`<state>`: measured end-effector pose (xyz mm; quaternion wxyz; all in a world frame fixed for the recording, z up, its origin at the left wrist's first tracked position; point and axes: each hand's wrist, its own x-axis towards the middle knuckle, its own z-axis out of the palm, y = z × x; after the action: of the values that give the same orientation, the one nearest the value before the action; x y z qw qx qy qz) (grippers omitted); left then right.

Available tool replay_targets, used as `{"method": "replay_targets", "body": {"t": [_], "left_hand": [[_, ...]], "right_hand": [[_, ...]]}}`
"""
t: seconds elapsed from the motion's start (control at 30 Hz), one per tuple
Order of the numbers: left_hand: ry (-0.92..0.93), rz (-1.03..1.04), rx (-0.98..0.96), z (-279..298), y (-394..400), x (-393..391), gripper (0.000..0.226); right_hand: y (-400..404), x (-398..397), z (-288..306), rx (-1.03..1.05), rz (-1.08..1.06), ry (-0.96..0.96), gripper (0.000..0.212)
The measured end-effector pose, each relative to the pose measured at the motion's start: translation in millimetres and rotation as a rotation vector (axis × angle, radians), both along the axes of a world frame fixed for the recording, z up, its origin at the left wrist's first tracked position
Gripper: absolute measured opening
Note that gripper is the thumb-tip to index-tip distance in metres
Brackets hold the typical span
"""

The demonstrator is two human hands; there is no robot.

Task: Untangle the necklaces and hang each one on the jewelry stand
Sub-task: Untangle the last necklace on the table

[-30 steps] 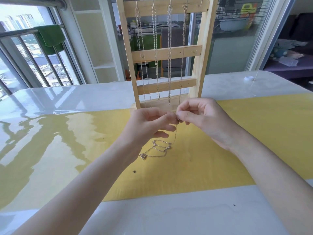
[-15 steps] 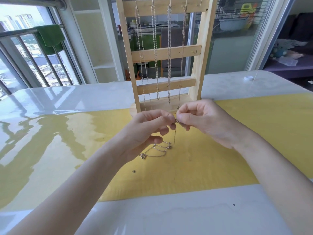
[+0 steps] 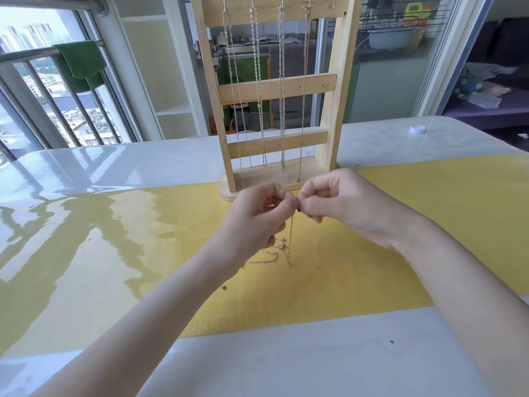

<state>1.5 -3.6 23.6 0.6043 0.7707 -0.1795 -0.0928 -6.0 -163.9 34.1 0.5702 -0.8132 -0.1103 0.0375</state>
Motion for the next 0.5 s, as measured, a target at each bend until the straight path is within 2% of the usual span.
{"method": "replay_targets", "body": {"t": [0.1, 0.17, 0.33, 0.5], "left_hand": [[-0.066, -0.014, 0.000, 0, -1, 0, 0.020], [-0.069, -0.028, 0.019, 0, 0, 1, 0.021], [0.009, -0.062, 0.085, 2, 7, 4, 0.021], [0.095, -0.030, -0.044, 3, 7, 4, 0.018]], "right_hand": [[2, 1, -3, 0.177, -0.017, 0.020, 0.016], [6, 0, -5, 0.218, -0.041, 0.015, 0.021], [11, 0, -9, 0.158, -0.031, -0.013, 0.018], [5, -1, -2, 0.076, 0.048, 0.005, 0.018]]}}
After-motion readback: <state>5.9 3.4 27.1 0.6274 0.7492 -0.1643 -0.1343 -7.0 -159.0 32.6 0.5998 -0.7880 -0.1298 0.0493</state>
